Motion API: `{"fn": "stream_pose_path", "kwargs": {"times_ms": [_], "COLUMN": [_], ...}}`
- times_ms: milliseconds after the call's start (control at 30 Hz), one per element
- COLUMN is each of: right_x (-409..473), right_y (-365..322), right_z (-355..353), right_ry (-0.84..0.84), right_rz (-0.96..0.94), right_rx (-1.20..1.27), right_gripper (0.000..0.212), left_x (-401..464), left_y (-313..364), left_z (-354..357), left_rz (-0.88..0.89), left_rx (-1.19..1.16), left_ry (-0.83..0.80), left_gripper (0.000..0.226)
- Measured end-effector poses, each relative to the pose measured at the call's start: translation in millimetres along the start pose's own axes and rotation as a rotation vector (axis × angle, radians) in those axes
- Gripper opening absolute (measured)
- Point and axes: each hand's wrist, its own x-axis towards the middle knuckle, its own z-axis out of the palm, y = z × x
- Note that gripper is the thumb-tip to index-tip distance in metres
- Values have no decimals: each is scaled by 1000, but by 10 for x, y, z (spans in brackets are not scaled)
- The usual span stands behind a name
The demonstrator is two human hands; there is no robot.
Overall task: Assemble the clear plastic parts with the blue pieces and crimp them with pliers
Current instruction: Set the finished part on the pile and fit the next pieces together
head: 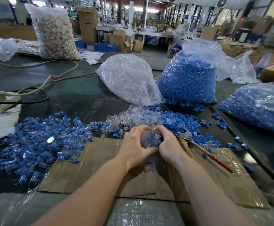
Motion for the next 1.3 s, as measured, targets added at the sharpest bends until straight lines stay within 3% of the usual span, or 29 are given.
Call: {"fn": "stream_pose_path", "kwargs": {"times_ms": [433, 767, 933, 1133, 1300], "right_x": [-281, -404, -447, -478, -505], "right_y": [90, 203, 251, 249, 257], "right_z": [100, 117, 155, 141, 146], "right_ry": [132, 257, 354, 400, 408], "right_rz": [-75, -56, -49, -23, -26], "right_rx": [-201, -171, -34, 64, 52], "right_gripper": [39, 64, 66, 53, 48], "left_x": [-287, -346, -396, -455, -480], "left_y": [24, 11, 40, 54, 30], "left_z": [29, 67, 35, -8, -5], "left_rz": [17, -24, 28, 77, 75], "left_rx": [166, 221, 121, 56, 126], "left_ry": [92, 92, 157, 298, 268], "left_gripper": [60, 68, 51, 30, 28]}}
